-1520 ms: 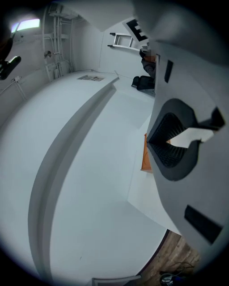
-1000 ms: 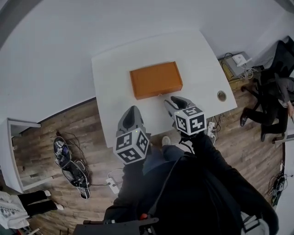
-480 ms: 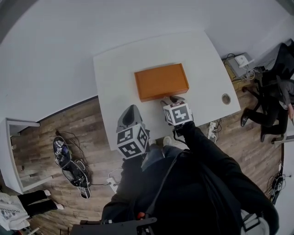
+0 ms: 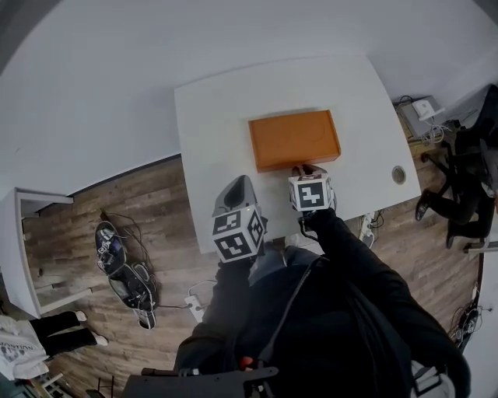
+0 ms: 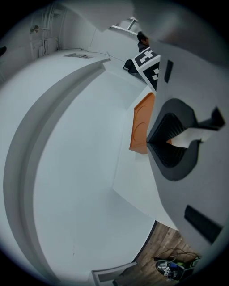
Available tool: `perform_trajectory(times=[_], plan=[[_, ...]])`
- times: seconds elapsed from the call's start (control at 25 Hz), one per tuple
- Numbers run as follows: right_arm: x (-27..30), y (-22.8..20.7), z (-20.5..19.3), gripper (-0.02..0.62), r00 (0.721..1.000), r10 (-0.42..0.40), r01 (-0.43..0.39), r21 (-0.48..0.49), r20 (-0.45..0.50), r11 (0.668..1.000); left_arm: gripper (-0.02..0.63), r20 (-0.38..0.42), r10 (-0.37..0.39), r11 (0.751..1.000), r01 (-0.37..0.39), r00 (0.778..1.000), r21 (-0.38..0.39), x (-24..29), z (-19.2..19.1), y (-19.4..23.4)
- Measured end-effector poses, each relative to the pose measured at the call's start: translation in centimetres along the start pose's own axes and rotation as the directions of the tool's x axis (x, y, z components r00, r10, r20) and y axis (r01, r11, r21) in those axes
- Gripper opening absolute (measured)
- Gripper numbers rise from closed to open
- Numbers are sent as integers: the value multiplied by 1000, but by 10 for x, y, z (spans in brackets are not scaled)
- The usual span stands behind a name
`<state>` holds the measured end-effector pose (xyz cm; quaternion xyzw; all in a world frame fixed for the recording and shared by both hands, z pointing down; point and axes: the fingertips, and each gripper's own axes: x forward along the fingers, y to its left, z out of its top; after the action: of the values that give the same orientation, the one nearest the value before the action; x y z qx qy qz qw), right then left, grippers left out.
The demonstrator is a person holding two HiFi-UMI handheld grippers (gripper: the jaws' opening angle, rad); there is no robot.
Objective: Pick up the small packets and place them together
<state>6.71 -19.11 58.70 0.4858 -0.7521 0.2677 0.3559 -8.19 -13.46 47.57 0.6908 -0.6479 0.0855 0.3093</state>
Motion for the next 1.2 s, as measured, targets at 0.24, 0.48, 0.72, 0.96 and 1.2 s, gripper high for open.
perform_trajectory(times=[0.24,0.48,0.72,0.96,1.2], plan=[[-2,1,-3,74,999,45,-44,4,-18,999,-2,-67,-43,999,43,997,6,13,-12,-2],[-1,2,-1,74,998,64,-63,16,-16,998,-2,-158,-117,991,125,981,44,41,-19,-6],[0,0,-1,74,999,50,-50,-4,-2,999,-2,-243,-155,985,168,958,35,62,-25,-7],[1,1,1,72,999,55,-54,-10,4,998,-2,-291,-171,980,192,941,47,73,-25,-8],[-2,0,-3,72,998,70,-70,-24,-5,997,-2,-312,-187,980,201,932,12,72,-29,-10]])
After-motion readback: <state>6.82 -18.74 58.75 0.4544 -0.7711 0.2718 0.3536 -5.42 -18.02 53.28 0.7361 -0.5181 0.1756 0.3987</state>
